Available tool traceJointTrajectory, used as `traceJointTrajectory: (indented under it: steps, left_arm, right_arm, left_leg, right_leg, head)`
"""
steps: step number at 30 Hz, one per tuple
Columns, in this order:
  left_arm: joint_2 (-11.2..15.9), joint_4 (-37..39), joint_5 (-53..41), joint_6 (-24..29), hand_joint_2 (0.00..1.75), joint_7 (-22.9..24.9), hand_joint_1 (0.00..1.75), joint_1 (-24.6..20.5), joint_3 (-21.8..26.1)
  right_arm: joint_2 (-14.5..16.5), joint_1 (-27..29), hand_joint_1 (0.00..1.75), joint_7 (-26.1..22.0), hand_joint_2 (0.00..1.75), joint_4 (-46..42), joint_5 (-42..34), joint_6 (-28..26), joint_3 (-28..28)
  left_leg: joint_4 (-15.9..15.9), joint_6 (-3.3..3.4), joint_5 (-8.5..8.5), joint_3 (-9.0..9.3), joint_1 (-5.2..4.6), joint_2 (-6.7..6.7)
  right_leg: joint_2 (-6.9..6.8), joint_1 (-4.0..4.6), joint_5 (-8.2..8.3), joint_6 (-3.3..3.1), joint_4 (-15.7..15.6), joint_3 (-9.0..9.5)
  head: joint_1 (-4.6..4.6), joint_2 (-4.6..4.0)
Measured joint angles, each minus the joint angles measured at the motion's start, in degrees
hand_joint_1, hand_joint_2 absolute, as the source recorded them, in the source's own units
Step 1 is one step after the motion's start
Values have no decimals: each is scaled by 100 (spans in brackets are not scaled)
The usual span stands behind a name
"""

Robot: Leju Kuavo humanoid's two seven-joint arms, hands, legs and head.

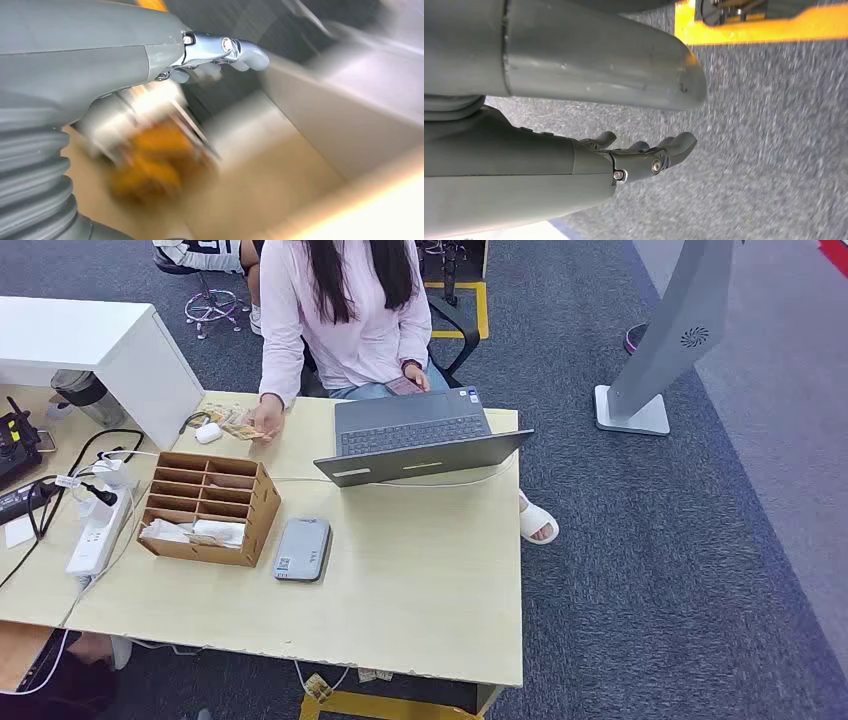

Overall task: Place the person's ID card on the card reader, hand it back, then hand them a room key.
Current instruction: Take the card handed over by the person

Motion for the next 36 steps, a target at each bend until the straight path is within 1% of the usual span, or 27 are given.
traceJointTrajectory:
  steps: [2, 3, 4, 5, 6, 9, 12, 14, 16, 18, 20, 21, 23, 24, 25, 26, 27, 28, 29, 30, 33, 36]
  left_arm:
    - [-29, -848, 674, -9, 175, 526, 0, 120, -23]
    - [-41, -1585, 1235, 48, 175, 935, 0, 205, -42]
    - [-57, -2194, 1635, 164, 175, 1172, 0, 257, -76]
    - [-61, -2661, 1784, 249, 175, 1201, 0, 286, -108]
    - [-67, -3017, 1716, 228, 175, 1081, 0, 307, -142]
    - [-74, -3721, 1274, -146, 175, 570, 0, 322, -231]
    - [1, -4018, 1238, -440, 175, 365, 0, 249, -238]
    - [139, -3960, 1253, -749, 175, 196, 0, 156, -211]
    - [367, -3718, 1187, -1075, 175, 1, 0, 31, -133]
    - [627, -3408, 1041, -1284, 175, -169, 0, -92, -17]
    - [842, -3148, 716, -1264, 175, -337, 0, -192, 90]
    - [936, -3058, 377, -1119, 175, -430, 0, -248, 145]
    - [1068, -3017, -745, -516, 175, -564, 0, -388, 261]
    - [1090, -3131, -1462, -15, 175, -574, 0, -442, 276]
    - [1072, -3325, -2153, 623, 175, -535, 0, -470, 219]
    - [1031, -3580, -2785, 1410, 175, -439, 0, -472, 47]
    - [1014, -3824, -3349, 2283, 175, -290, 0, -465, -236]
    - [1072, -3981, -3792, 3067, 175, -143, 0, -469, -571]
    - [1193, -4048, -4183, 3734, 175, -13, 0, -492, -956]
    - [1379, -4027, -4512, 4216, 175, 68, 0, -550, -1315]
    - [1959, -3629, -5365, 5113, 175, 171, 0, -958, -2162]
    - [2388, -3183, -6186, 5664, 175, 478, 0, -1391, -2835]
  right_arm:
    - [-34, 10, 0, -25, 0, 2, 20, 51, -8]
    - [-66, 19, 0, -44, 0, 4, 36, 95, -15]
    - [-95, 24, 0, -57, 0, 4, 55, 122, -21]
    - [-118, 22, 0, -64, 0, 4, 75, 145, -25]
    - [-134, 15, 0, -71, 0, 5, 100, 168, -28]
    - [-161, -8, 0, -76, 0, 10, 175, 239, -27]
    - [-172, -14, 0, -43, 0, 15, 246, 317, -26]
    - [-178, -17, 0, -2, 0, 20, 314, 394, -26]
    - [-182, -26, 0, 32, 0, 23, 384, 457, -26]
    - [-188, -31, 0, 50, 0, 28, 435, 498, -26]
    - [-199, -31, 0, 63, 0, 34, 480, 519, -25]
    - [-207, -31, 0, 72, 0, 36, 511, 528, -23]
    - [-224, -33, 0, 98, 0, 37, 580, 537, -11]
    - [-232, -36, 0, 115, 0, 37, 612, 538, -4]
    - [-238, -40, 0, 131, 0, 37, 638, 535, 3]
    - [-243, -44, 0, 141, 0, 37, 671, 534, 7]
    - [-247, -48, 0, 142, 0, 38, 712, 537, 12]
    - [-251, -53, 0, 133, 0, 39, 757, 548, 20]
    - [-254, -60, 0, 120, 0, 40, 810, 566, 34]
    - [-256, -69, 0, 108, 0, 42, 856, 589, 52]
    - [-261, -102, 0, 97, 0, 45, 983, 661, 124]
    - [-262, -127, 0, 127, 0, 48, 1066, 721, 186]
  left_leg:
    - [1, -1, -1, 1, -4, -1]
    - [2, 0, 0, 1, -8, -5]
    - [1, 2, 1, 1, -13, -12]
    - [0, 4, 3, 1, -14, -18]
    - [-1, 6, 4, 1, -13, -21]
    - [-1, 6, 5, 1, -14, -20]
    - [-1, 6, 5, 3, -18, -19]
    - [-1, 6, 5, 2, -18, -20]
    - [-1, 6, 5, 2, -17, -20]
    - [-1, 5, 5, 4, -15, -19]
    - [-1, 3, 7, 4, -12, -19]
    - [-1, 2, 8, 3, -11, -20]
    - [-1, 1, 9, 2, -10, -22]
    - [0, 0, 9, 2, -11, -22]
    - [0, 0, 9, 3, -12, -22]
    - [1, 1, 9, 4, -15, -21]
    - [1, 3, 11, 3, -17, -21]
    - [2, 6, 12, 1, -19, -23]
    - [3, 8, 14, 0, -20, -25]
    - [4, 10, 15, -1, -20, -27]
    - [6, 6, 24, 0, -18, -28]
    - [6, -3, 33, 0, -15, -24]
  right_leg:
    - [-1, -1, 0, 0, 0, -2]
    - [-6, -3, -1, 1, 0, -2]
    - [-14, -6, -3, 1, 0, 0]
    - [-22, -9, -4, 1, 0, 1]
    - [-26, -9, -5, 1, 0, 2]
    - [-25, -8, -5, 0, 0, 4]
    - [-25, -10, -4, 1, 0, 6]
    - [-26, -11, -4, 1, 0, 7]
    - [-26, -11, -4, 0, 0, 8]
    - [-26, -11, -4, 0, 1, 8]
    - [-25, -10, -4, 0, 2, 6]
    - [-26, -9, -4, -1, 2, 6]
    - [-28, -9, -5, -1, 2, 1]
    - [-28, -9, -4, -1, 2, -3]
    - [-26, -9, -4, 0, 1, -8]
    - [-24, -10, -3, 1, 1, -11]
    - [-24, -11, -1, 2, 0, -10]
    - [-27, -11, 0, 4, 0, -6]
    - [-31, -12, 1, 5, -1, -3]
    - [-34, -12, 3, 5, -1, -1]
    - [-37, -12, 10, -3, 0, 1]
    - [-32, -11, 18, -14, 2, -3]
  head:
    - [-1, 0]
    - [-4, 0]
    - [-12, 0]
    - [-16, 0]
    - [-18, 0]
    - [-13, 0]
    - [-13, 0]
    - [-11, 0]
    - [-11, 0]
    - [-13, 0]
    - [-13, 0]
    - [-12, 0]
    - [-13, 0]
    - [-14, 0]
    - [-16, 0]
    - [-19, 0]
    - [-18, 0]
    - [-16, 0]
    - [-13, 0]
    - [-11, 0]
    - [-16, 0]
    - [-19, 0]
